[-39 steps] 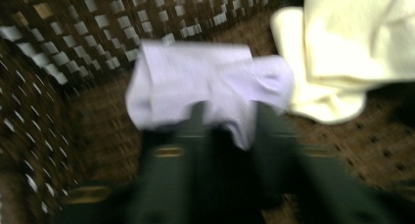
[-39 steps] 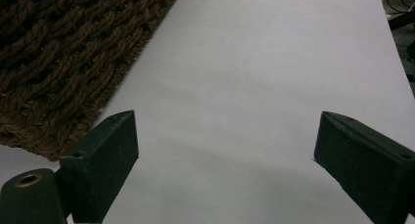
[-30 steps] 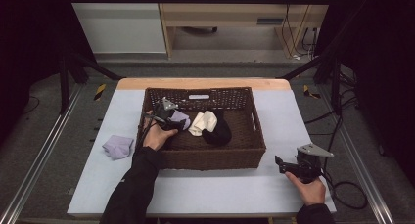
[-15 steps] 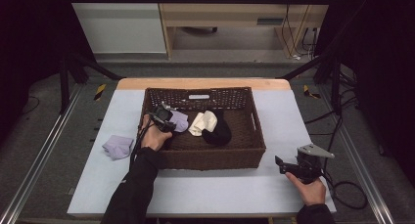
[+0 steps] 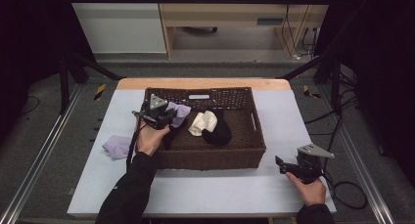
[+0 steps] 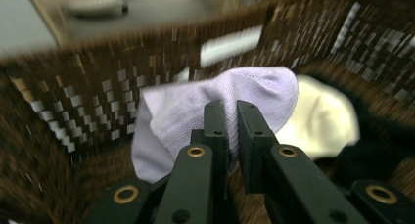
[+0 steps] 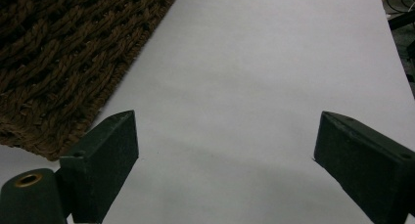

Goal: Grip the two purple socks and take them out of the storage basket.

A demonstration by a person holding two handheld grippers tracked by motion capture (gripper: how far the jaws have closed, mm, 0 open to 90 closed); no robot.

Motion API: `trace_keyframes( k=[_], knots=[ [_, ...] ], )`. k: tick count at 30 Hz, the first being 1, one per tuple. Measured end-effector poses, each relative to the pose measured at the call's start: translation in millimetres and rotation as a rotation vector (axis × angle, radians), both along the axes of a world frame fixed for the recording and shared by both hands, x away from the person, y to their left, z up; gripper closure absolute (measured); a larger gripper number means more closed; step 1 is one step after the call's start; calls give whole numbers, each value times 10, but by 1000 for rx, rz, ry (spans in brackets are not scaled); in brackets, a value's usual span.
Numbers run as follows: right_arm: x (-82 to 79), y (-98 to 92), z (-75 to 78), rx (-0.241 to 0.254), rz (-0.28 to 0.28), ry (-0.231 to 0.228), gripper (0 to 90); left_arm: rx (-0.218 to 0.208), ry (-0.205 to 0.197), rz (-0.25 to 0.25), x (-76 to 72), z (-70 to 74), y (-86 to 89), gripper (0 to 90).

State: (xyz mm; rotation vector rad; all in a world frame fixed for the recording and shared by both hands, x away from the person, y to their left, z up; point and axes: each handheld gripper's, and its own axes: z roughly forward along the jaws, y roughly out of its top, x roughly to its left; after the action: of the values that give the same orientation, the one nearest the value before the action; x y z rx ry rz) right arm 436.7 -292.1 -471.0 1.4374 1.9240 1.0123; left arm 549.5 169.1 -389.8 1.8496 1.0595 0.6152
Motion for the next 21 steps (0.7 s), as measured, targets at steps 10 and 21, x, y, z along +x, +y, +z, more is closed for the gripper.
trace_keyframes(
  k=[10,21],
  knots=[
    [-2,1,-1,-2,-1,3,96,-139,-147,-19,-259,441,221,831],
    [-1,0,-3,-4,-4,5,96,-213,-240,-14,-584,775,543,831]
  ],
)
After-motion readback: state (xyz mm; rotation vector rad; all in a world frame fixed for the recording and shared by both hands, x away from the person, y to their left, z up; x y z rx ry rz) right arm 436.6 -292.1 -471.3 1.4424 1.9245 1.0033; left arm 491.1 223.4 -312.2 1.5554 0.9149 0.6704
